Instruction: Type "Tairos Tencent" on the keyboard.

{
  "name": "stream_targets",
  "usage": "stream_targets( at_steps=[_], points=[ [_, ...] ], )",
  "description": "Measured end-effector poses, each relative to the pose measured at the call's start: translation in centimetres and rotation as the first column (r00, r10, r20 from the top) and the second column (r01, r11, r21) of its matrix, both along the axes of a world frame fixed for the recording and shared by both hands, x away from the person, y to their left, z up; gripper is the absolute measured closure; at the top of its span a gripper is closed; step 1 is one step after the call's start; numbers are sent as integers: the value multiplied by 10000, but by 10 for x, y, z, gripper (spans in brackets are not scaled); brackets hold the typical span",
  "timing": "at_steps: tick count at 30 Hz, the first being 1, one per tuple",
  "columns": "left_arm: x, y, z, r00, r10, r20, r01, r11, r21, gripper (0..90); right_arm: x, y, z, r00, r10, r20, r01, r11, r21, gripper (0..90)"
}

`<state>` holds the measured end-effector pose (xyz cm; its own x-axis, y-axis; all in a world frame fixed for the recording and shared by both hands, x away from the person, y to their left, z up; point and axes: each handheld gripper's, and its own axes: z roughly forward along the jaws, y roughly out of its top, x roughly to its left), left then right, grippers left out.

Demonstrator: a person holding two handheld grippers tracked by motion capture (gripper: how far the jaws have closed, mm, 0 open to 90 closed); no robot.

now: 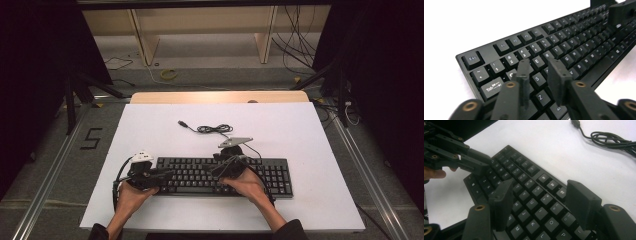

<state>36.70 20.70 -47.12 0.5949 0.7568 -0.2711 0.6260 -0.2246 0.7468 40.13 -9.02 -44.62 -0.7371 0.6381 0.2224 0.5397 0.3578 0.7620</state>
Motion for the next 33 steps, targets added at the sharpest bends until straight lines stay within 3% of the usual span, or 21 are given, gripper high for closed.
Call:
stream_targets(
  at_steps=[2, 6, 14, 22, 33],
  points=[
    [0, 0, 1, 10000, 12, 65, -12, 10000, -44, 633, 0, 0, 0, 10000, -11, -30, 11, 10000, 18, 399],
    [0, 0, 2, 9998, 86, 174, -78, 9988, -482, 463, 0, -1, 1, 10000, -11, 6, 11, 10000, 23, 399],
    [-2, -3, 3, 9996, -85, 266, 102, 9979, -634, 363, 1, -1, 1, 10000, 21, 13, -21, 10000, 10, 423],
    [-4, -4, 4, 9991, -96, 417, 132, 9960, -881, 327, 0, 1, -1, 9999, 158, -31, -158, 9999, -37, 484],
    [-5, -2, 5, 9985, 18, 546, 37, 9949, -1006, 315, 0, 4, -4, 9994, 295, -184, -301, 9990, -344, 647]
  ],
)
